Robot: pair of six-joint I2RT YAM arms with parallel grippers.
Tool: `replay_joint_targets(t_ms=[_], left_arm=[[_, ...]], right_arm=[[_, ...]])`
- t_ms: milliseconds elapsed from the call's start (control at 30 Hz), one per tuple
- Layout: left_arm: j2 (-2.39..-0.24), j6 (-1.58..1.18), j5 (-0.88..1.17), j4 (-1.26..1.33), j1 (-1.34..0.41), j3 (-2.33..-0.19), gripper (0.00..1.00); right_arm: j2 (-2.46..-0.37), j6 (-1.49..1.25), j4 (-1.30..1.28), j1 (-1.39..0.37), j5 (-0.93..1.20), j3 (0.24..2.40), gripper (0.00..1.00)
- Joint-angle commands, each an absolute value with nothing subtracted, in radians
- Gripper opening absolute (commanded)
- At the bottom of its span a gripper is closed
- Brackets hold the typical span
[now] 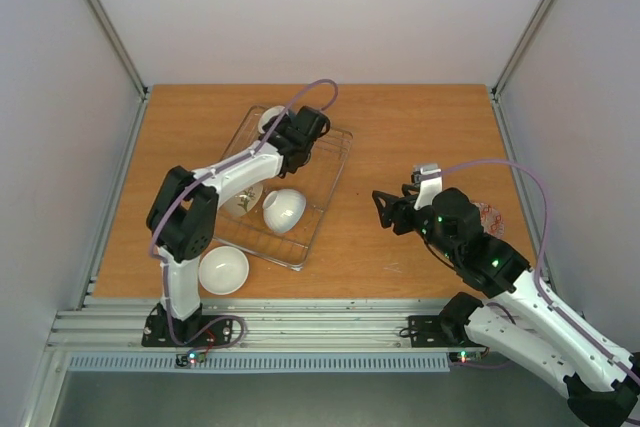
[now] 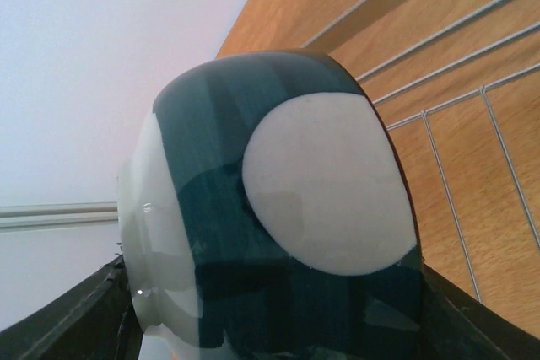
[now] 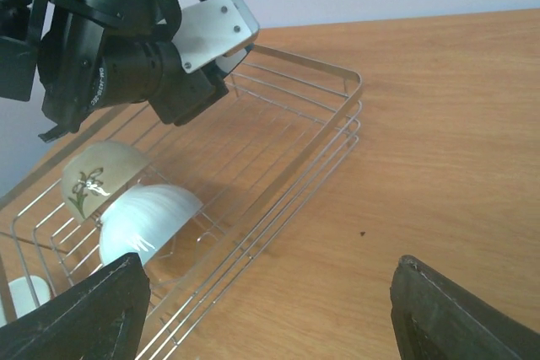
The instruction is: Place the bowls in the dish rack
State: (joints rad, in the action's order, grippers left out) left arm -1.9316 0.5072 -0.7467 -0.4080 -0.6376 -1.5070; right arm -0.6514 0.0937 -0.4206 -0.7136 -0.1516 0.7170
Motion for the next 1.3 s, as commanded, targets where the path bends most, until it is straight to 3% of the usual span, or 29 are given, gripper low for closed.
replay_joint_targets(t_ms=[0,1267], left_arm=[[-1.960,0.524,-0.815,-0.337,-0.625,-1.566,0.00],[-2.112,0.412,-0.700,-0.564,-0.560,-1.537,0.00]], right_arm=[[-0.633,0.076,-0.452,-0.719,-0.202,0.715,0.78],[-0.688,0.041,-0.492,-0.719,-0.292,0.725,0.78]])
